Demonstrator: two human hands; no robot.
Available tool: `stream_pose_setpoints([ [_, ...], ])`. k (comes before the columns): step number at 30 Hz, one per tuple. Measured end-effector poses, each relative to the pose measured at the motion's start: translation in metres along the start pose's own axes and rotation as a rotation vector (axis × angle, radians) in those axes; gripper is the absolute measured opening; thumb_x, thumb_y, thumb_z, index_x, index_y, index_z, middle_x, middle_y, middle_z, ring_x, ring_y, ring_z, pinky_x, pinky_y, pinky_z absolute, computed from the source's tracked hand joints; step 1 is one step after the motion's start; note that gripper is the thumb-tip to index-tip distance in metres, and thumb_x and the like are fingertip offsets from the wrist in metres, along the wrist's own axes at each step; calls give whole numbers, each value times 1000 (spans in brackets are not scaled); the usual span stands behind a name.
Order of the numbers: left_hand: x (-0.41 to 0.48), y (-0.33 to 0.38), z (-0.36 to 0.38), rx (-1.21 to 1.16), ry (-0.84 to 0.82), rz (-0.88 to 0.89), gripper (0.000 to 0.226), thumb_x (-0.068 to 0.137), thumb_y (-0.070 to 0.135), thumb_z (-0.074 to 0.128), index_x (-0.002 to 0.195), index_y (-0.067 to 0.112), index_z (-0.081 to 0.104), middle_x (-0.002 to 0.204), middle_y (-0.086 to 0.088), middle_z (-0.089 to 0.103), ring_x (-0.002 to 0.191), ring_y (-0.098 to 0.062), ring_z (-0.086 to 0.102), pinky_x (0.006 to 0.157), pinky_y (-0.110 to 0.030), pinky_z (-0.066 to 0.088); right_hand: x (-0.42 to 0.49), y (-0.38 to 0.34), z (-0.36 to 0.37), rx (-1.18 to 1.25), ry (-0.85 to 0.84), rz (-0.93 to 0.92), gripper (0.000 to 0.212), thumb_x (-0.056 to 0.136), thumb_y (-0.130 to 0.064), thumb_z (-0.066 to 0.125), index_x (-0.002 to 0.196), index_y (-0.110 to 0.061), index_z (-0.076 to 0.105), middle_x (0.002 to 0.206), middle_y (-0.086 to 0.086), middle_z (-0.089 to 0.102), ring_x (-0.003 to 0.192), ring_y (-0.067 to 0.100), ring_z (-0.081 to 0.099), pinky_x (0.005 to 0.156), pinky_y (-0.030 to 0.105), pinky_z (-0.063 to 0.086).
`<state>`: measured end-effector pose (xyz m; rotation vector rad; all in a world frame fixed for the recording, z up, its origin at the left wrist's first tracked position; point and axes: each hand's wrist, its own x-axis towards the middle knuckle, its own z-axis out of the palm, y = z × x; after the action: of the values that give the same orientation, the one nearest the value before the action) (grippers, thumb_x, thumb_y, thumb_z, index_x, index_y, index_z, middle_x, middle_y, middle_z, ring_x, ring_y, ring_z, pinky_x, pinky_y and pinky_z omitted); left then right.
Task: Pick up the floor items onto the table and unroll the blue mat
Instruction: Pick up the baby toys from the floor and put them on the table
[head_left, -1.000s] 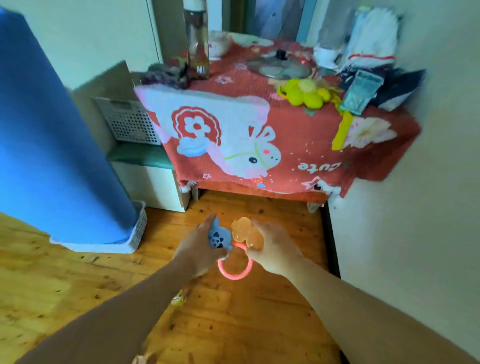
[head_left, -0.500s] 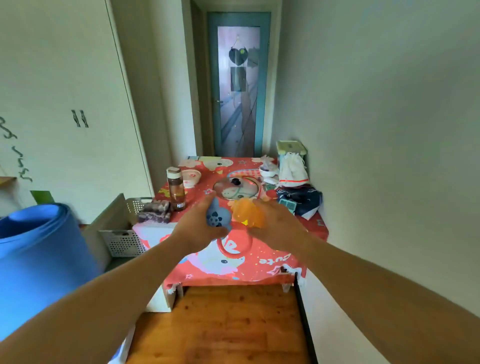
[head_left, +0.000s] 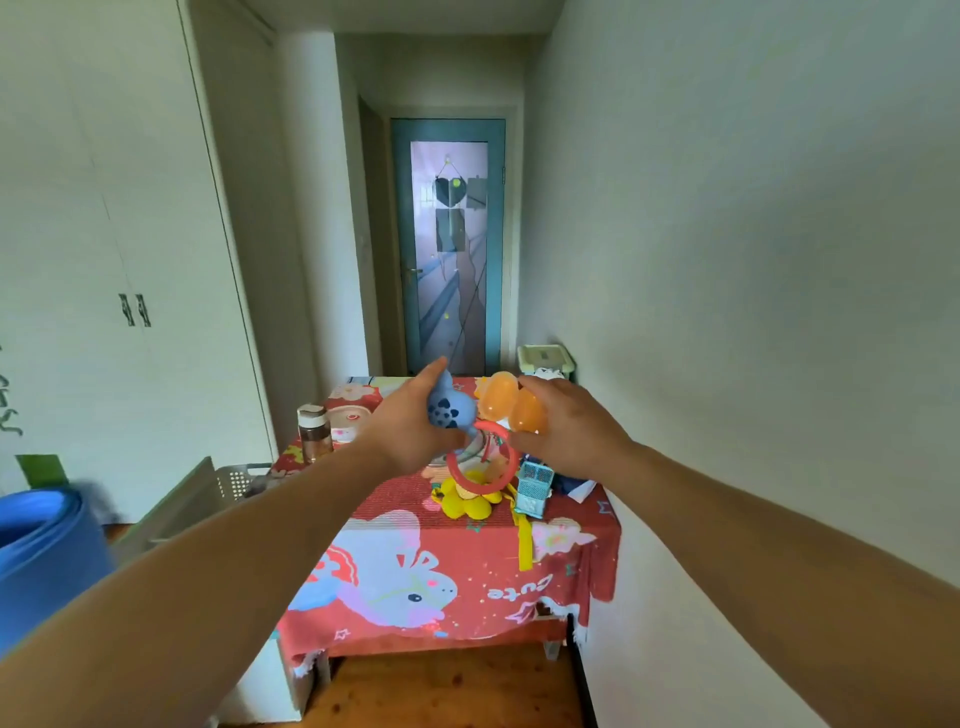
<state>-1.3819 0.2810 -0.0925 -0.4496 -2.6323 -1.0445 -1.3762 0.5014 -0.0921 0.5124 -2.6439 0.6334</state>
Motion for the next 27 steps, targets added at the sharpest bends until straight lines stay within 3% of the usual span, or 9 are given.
stream_pose_setpoints([
  [3, 23, -16, 9, -28, -47, -14, 101, 69, 33, 80, 145, 35, 14, 146, -4, 38, 120, -26, 51, 99, -38, 48, 15, 9, 14, 2, -8, 20, 73, 79, -45, 68, 141, -25, 36, 137, 7, 47, 118, 27, 47, 94, 40, 44],
  [8, 69, -60, 26, -16, -72, -7, 100, 69, 35, 80, 146, 32, 16, 145, -4, 39, 121, -25, 49, 96, -27, 40, 56, 30, 51, -44, -42, 66, 76, 79, -50, 65, 143, -28, 31, 137, 7, 46, 119, 26, 46, 86, 33, 38],
  [12, 123, -101, 31, -17, -86, -26, 100, 69, 34, 79, 145, 31, 16, 144, -4, 40, 121, -25, 50, 99, -34, 43, 115, 46, 83, -69, -71, 110, 76, 80, -52, 64, 144, -30, 28, 139, 5, 44, 121, 26, 44, 90, 34, 38],
  [17, 187, -143, 32, -35, -101, -114, 101, 69, 33, 80, 146, 32, 15, 144, -4, 41, 119, -26, 51, 95, -34, 46, 185, 63, 121, -47, -94, 122, 61, 80, -51, 61, 133, -27, 39, 126, 6, 54, 112, 26, 53, 87, 38, 46],
  [27, 282, -197, 83, 9, -139, -232, 103, 70, 32, 79, 146, 35, 9, 144, -4, 39, 120, -27, 50, 94, -34, 47, 275, 134, 174, -35, -184, 92, 65, 83, -50, 61, 137, -26, 34, 138, 3, 48, 120, 23, 49, 99, 39, 40],
])
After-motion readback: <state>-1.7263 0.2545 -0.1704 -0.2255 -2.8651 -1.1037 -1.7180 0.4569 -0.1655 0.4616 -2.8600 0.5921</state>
